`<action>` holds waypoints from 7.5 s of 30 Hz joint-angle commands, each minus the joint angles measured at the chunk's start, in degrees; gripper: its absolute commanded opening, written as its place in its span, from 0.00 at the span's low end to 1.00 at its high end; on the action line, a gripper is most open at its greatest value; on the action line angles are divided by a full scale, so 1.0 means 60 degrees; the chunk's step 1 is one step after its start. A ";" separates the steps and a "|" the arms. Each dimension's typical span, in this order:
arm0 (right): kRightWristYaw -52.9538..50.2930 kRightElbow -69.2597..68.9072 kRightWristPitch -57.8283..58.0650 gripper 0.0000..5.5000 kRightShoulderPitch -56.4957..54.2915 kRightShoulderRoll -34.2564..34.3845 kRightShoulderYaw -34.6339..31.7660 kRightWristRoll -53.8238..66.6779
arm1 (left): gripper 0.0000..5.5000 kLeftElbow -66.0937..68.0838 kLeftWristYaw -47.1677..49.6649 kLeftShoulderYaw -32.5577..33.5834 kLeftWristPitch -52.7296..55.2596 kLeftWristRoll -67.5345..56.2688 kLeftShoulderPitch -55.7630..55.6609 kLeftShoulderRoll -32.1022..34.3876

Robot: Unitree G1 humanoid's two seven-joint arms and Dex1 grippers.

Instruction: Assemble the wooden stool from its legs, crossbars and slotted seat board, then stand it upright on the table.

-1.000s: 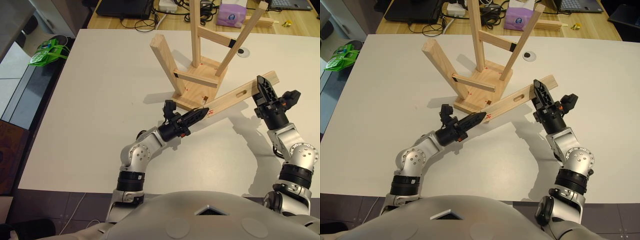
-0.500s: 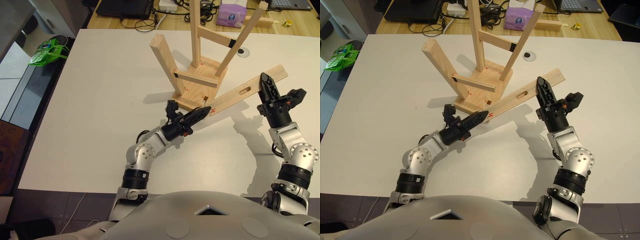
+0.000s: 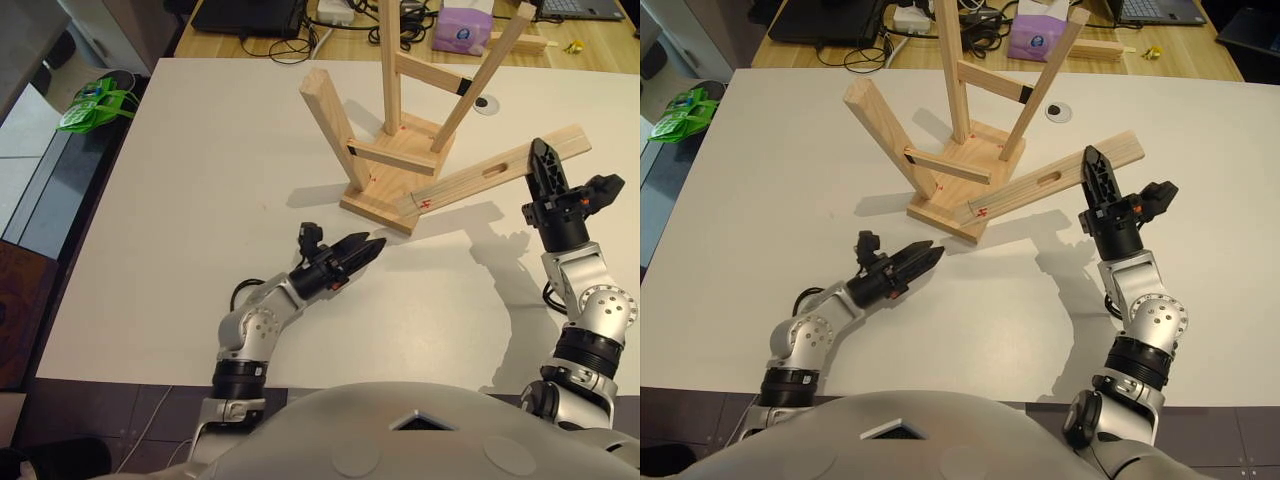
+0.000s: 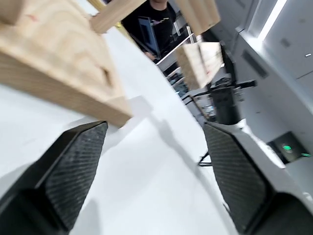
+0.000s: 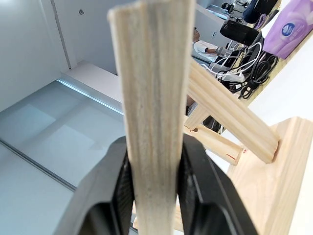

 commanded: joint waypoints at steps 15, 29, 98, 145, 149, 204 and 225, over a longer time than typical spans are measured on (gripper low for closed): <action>0.0215 0.0076 -0.0241 0.18 -0.0406 -0.1135 -0.0178 -0.0795 | 0.84 0.5335 0.2228 0.0240 -0.5075 0.4240 -0.3760 -0.0098; 0.1145 0.2124 -0.1368 0.18 -0.1224 -0.2684 -0.0672 -0.2492 | 0.84 0.5028 0.0221 -0.1527 -0.4365 0.4379 -0.2716 -0.0969; -0.0840 -0.1058 -0.3172 0.18 0.0294 -0.1858 0.1113 -0.5716 | 0.84 0.2081 0.3166 -0.2154 -0.3802 0.3764 -0.2074 -0.2332; -0.0590 0.1030 -0.5004 0.18 -0.0084 -0.1995 0.3219 -0.7603 | 0.84 0.2493 0.3421 -0.2044 -0.4124 0.3534 -0.2315 -0.2451; -0.0521 0.0963 -0.5062 0.18 -0.0026 -0.1991 0.3283 -0.7660 | 0.84 0.2468 0.3407 -0.2076 -0.4134 0.3537 -0.2342 -0.2451; -0.0314 0.1100 -0.4659 0.18 -0.0351 -0.1809 0.2947 -0.7156 | 0.84 -0.0495 0.2905 -0.3086 -0.3389 0.3838 -0.3138 -0.1533; -0.0260 0.1058 -0.4656 0.18 -0.0287 -0.1721 0.3006 -0.7142 | 0.62 0.0361 0.3442 -0.2698 -0.3693 0.4267 -0.3427 -0.1989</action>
